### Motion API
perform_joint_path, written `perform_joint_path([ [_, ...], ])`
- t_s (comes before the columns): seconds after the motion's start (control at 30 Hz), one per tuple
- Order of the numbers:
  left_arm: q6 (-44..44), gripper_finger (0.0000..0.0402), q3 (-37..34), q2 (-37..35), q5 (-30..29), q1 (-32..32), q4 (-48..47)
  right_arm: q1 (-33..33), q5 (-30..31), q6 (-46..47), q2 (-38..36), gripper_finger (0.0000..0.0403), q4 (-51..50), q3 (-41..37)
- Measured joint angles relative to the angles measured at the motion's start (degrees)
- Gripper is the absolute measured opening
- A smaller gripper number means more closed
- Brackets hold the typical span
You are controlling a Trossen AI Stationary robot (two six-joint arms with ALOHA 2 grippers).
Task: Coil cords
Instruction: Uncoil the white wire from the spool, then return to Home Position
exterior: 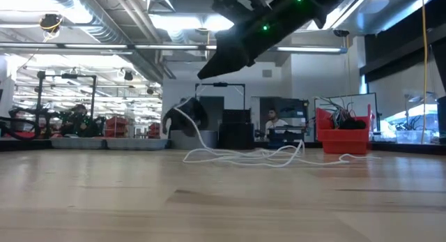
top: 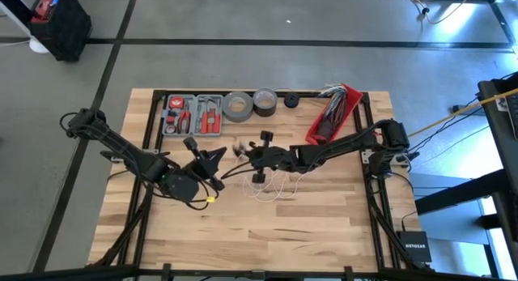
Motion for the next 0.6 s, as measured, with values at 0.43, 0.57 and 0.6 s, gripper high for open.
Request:
perform_joint_path([
  [0.43, -1.38, 0.0005, 0.00, 0.00, 3.80, 0.00, -3.35, -0.02, -6.12, 4.04, 0.07, 0.0046, 0.59, -0.02],
  [0.57, -3.37, 0.0005, 0.00, 0.00, 4.19, 0.00, -3.67, -0.02, -8.63, 4.97, 0.07, 0.0089, 0.71, -0.02],
  [0.6, -3.99, 0.0005, 0.02, 0.00, 4.90, 0.00, -4.32, -0.02, -9.23, 5.04, 0.07, 0.0101, 0.56, -0.02],
])
